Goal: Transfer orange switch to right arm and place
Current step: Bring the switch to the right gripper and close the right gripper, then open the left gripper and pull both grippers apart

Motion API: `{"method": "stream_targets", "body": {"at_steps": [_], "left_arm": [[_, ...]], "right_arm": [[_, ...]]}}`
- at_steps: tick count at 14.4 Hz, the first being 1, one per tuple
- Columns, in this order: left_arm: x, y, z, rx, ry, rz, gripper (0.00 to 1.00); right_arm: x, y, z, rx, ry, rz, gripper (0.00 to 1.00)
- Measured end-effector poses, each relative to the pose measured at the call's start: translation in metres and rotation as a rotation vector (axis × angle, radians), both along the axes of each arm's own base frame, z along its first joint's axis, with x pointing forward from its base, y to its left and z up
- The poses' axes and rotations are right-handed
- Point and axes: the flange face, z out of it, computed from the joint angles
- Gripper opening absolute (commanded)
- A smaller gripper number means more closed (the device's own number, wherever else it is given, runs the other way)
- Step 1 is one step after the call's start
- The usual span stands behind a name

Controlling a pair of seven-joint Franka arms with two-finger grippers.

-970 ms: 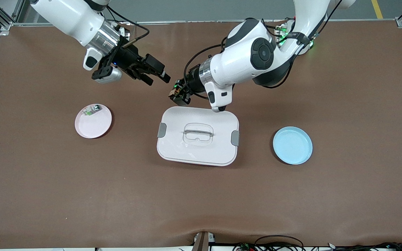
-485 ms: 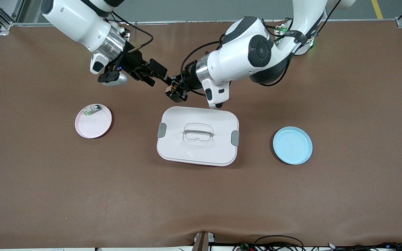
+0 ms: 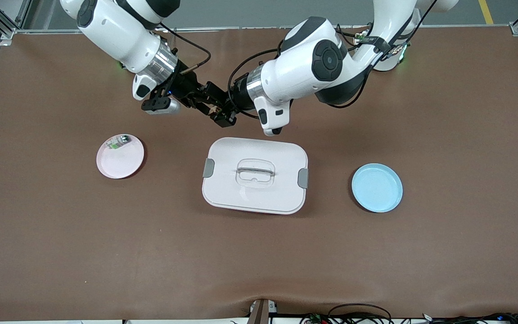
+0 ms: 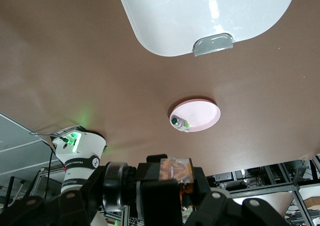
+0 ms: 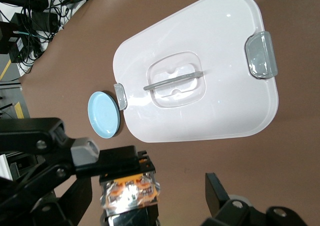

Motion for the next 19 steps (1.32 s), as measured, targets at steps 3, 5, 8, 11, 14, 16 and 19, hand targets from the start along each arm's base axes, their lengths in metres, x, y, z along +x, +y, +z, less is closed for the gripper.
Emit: {"method": "stream_targets", "body": {"at_steps": [3,5,8,11,14,16,19], "left_arm": [[0.000,0.000,0.000,-0.001,-0.001,0.001,0.09],[0.001,0.000,0.001,-0.003,-0.002,0.002,0.09],[0.001,0.000,0.002,-0.004,-0.003,0.001,0.09],[0.001,-0.001,0.003,-0.006,-0.004,0.002,0.09],[0.001,-0.001,0.003,-0.006,-0.005,0.001,0.09],[0.001,-0.001,0.004,-0.006,-0.004,0.002,0.09],[0.004,0.004,0.005,-0.002,0.005,0.013,0.11]], "right_arm": [[0.003,-0.004,0.000,0.001,0.001,-0.008,1.00],[0.006,-0.010,0.000,-0.002,0.015,-0.013,1.00],[0.007,-0.015,0.003,-0.001,0.022,-0.014,1.00],[0.007,-0.015,0.006,0.002,0.017,-0.014,0.73],[0.007,-0.011,0.015,0.012,0.003,-0.009,0.58],[0.004,-0.004,0.022,0.021,-0.009,0.003,0.38],[0.003,0.000,0.022,0.022,-0.019,0.007,0.09]]}}
